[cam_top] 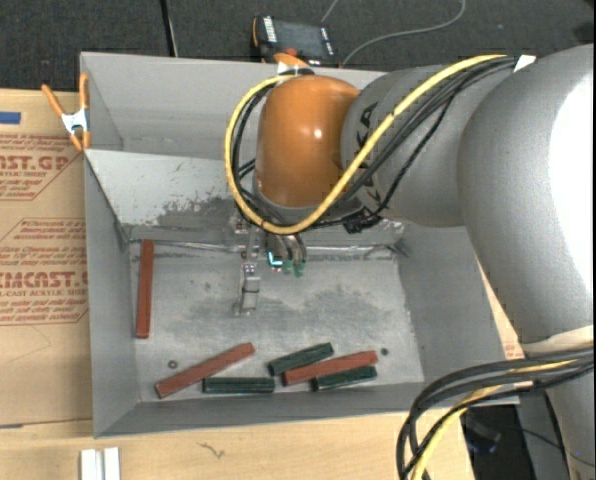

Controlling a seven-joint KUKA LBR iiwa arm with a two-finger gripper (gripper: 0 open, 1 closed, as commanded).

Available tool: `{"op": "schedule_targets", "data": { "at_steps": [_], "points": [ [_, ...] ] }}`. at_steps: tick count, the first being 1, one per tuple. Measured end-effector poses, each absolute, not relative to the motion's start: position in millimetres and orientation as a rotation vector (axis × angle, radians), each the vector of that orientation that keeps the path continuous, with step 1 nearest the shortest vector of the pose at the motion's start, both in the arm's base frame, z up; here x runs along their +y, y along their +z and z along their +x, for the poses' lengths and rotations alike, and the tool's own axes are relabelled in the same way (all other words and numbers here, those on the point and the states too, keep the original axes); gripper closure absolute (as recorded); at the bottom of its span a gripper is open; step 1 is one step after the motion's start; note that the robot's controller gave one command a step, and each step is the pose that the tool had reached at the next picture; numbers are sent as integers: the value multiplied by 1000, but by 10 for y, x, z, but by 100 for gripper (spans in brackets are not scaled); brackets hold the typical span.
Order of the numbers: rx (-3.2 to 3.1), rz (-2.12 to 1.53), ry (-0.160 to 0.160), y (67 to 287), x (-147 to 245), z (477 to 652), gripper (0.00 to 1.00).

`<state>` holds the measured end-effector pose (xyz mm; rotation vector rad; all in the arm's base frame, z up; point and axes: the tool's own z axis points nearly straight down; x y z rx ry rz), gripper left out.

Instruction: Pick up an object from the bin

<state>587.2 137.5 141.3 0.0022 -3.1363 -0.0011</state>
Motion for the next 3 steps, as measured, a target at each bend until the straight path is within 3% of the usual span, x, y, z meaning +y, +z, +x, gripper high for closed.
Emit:
{"op": "schedule_targets", "data": {
  "at_steps": [1, 2, 3],
  "points": [
    [-3129, 76, 3, 709, 1101, 5227, 0],
    [-3143, -23, -4, 703, 1022, 4851, 0],
    [-3132, -260, -1, 701, 584, 4916, 0]
  ]
}}
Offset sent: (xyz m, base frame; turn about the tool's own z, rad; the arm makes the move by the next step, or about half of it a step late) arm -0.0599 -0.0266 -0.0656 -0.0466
